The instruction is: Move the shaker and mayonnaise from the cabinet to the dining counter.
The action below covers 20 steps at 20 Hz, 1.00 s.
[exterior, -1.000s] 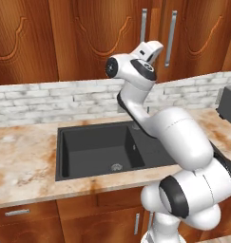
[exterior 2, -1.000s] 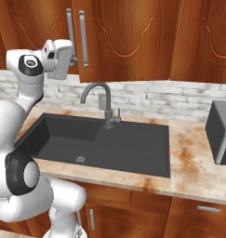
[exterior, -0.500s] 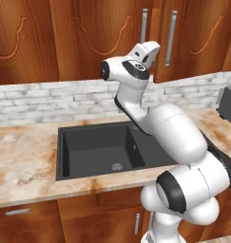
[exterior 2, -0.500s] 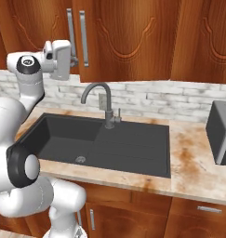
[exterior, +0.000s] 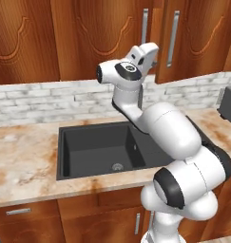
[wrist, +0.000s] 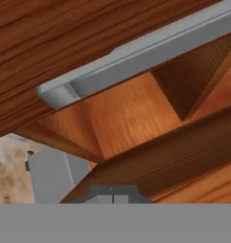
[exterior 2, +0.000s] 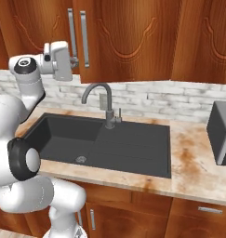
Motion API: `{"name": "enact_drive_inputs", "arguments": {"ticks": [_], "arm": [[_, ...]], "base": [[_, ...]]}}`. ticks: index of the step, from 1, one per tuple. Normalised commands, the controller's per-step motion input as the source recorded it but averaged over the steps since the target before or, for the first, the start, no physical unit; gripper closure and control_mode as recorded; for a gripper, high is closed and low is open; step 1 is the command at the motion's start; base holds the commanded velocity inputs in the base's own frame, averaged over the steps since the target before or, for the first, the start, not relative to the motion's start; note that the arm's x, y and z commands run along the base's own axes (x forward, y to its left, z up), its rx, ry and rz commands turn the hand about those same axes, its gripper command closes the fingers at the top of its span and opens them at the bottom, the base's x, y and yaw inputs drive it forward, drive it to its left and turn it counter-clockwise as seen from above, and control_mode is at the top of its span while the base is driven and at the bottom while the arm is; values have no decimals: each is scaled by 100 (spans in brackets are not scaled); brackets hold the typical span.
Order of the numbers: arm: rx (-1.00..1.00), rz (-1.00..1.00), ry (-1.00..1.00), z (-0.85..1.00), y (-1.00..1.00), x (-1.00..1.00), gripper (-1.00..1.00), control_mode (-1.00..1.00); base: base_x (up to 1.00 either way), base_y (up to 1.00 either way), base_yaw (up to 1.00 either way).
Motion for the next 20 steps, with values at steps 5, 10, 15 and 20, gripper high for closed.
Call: {"name": "enact_drive_inputs", "arguments": {"ticks": [5,10,15,20], "arm": [[4,-8,-21,36,-63,-57,100,-100],[18,-9,-21,42,-79,-62,100,-100],[16,-10,-13,34,-94,-69,100,-100],[12,-10,-14,31,-100,-77,100,-100]], "base": [[0,0,0],[0,0,0],[0,0,0],[0,0,0]]}}
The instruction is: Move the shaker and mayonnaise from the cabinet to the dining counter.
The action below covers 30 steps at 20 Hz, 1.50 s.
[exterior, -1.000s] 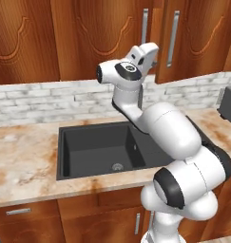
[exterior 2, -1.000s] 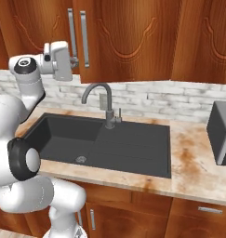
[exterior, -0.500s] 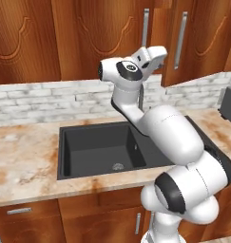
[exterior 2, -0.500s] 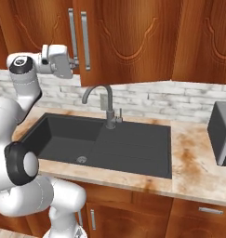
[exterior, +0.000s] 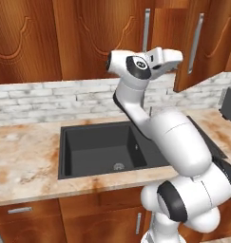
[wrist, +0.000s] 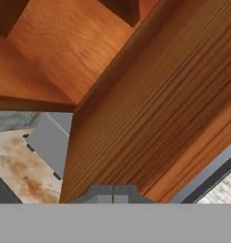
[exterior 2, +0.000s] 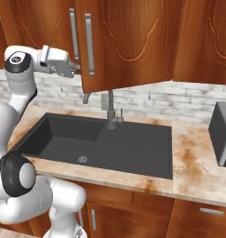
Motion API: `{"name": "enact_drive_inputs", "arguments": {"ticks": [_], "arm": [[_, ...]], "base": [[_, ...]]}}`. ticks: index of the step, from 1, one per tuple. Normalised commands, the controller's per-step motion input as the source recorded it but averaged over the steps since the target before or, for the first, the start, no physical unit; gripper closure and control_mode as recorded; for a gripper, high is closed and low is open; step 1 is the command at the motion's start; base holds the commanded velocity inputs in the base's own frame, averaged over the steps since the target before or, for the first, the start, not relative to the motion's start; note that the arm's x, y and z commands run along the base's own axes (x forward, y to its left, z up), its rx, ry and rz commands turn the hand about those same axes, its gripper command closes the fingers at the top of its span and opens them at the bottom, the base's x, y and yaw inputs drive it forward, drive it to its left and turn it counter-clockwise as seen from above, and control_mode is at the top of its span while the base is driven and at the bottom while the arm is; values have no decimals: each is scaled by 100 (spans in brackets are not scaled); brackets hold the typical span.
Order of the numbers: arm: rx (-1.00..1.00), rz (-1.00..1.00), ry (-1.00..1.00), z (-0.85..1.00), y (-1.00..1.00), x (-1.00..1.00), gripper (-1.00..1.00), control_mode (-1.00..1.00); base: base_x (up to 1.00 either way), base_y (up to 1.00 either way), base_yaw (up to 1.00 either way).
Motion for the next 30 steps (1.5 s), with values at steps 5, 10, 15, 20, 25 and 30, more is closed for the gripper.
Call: {"name": "enact_drive_inputs", "arguments": {"ticks": [5,10,15,20,25,30], "arm": [[8,-13,-11,34,-100,-82,100,-100],[5,-14,-11,33,-100,-84,100,-100],[1,-14,-14,21,-100,-74,100,-100],[2,-13,-13,6,-100,-50,100,-100],[7,-9,-13,1,-99,-21,100,-100],[9,-3,0,0,-64,0,100,-100]], "base": [[0,0,0],[0,0,0],[0,0,0],[0,0,0],[0,0,0],[0,0,0]]}}
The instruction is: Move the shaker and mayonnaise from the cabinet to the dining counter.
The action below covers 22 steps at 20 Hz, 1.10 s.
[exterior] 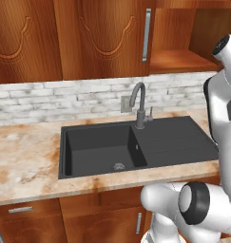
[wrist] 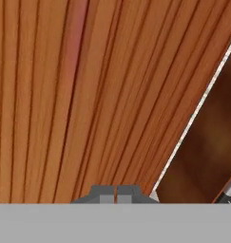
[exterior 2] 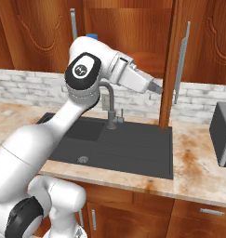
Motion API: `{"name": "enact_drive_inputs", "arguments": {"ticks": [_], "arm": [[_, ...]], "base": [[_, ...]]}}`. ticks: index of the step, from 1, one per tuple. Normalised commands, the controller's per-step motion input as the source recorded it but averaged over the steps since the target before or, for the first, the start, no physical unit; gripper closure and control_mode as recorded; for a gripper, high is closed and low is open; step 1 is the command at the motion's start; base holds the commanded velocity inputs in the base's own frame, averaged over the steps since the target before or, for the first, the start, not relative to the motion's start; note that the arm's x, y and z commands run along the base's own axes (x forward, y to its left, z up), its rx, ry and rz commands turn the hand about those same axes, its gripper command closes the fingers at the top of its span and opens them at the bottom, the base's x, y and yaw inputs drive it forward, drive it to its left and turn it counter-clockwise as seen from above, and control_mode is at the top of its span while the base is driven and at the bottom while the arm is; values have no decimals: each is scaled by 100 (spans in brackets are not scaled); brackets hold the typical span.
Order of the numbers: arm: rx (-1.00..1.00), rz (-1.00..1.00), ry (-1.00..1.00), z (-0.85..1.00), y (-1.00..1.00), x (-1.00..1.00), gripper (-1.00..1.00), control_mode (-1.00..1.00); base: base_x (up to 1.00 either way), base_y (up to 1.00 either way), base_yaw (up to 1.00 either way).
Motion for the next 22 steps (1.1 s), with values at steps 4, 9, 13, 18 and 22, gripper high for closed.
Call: {"name": "enact_drive_inputs", "arguments": {"ticks": [4,9,13,18,22], "arm": [[5,0,0,0,-33,-1,100,-100],[0,6,-1,0,21,0,100,-100],[0,14,-9,0,44,0,100,-100],[0,20,-13,0,52,0,100,-100],[2,38,-4,5,54,0,100,-100]], "base": [[0,0,0],[0,0,0],[0,0,0],[0,0,0],[0,0,0]]}}
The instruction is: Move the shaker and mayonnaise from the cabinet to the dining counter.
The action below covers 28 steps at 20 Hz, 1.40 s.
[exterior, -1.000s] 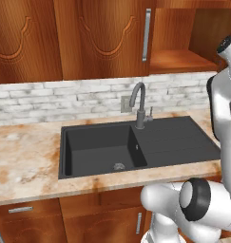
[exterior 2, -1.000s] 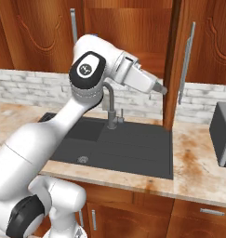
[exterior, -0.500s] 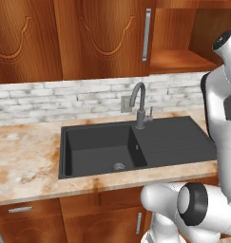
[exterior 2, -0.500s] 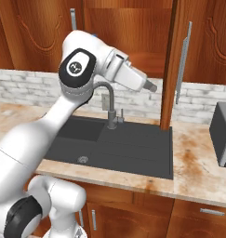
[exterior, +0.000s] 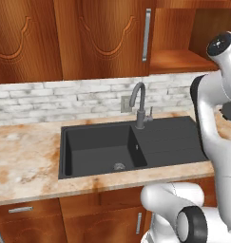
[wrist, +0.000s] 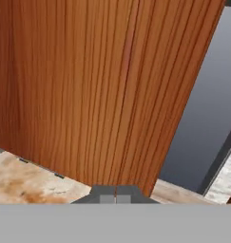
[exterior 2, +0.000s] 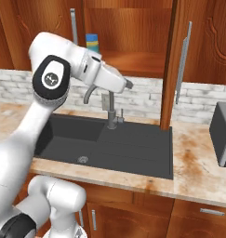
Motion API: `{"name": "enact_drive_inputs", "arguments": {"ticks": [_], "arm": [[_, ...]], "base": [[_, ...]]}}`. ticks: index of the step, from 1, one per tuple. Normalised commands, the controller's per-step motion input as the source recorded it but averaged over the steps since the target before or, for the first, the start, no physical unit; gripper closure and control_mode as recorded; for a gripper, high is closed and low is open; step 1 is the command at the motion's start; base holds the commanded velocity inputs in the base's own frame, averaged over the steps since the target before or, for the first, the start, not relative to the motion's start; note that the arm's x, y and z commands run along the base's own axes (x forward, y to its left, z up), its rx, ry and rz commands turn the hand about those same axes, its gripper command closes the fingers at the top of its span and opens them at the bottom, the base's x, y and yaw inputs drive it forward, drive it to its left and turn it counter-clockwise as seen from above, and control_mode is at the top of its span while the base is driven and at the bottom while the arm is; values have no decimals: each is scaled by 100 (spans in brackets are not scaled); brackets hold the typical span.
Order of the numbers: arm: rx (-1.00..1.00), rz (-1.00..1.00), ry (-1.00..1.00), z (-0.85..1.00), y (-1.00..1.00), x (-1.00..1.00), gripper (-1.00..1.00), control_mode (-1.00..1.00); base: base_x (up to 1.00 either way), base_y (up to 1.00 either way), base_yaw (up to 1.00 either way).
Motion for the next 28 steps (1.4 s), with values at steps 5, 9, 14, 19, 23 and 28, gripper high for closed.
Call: {"name": "enact_drive_inputs", "arguments": {"ticks": [5,9,14,19,23,28], "arm": [[0,52,0,0,60,0,100,-100],[0,60,0,0,65,6,100,-100],[0,60,0,0,70,15,100,-100],[2,46,0,0,56,20,100,-100],[0,9,0,0,58,38,100,-100],[0,0,0,2,64,42,100,-100]], "base": [[0,0,0],[0,0,0],[0,0,0],[0,0,0],[0,0,0],[0,0,0]]}}
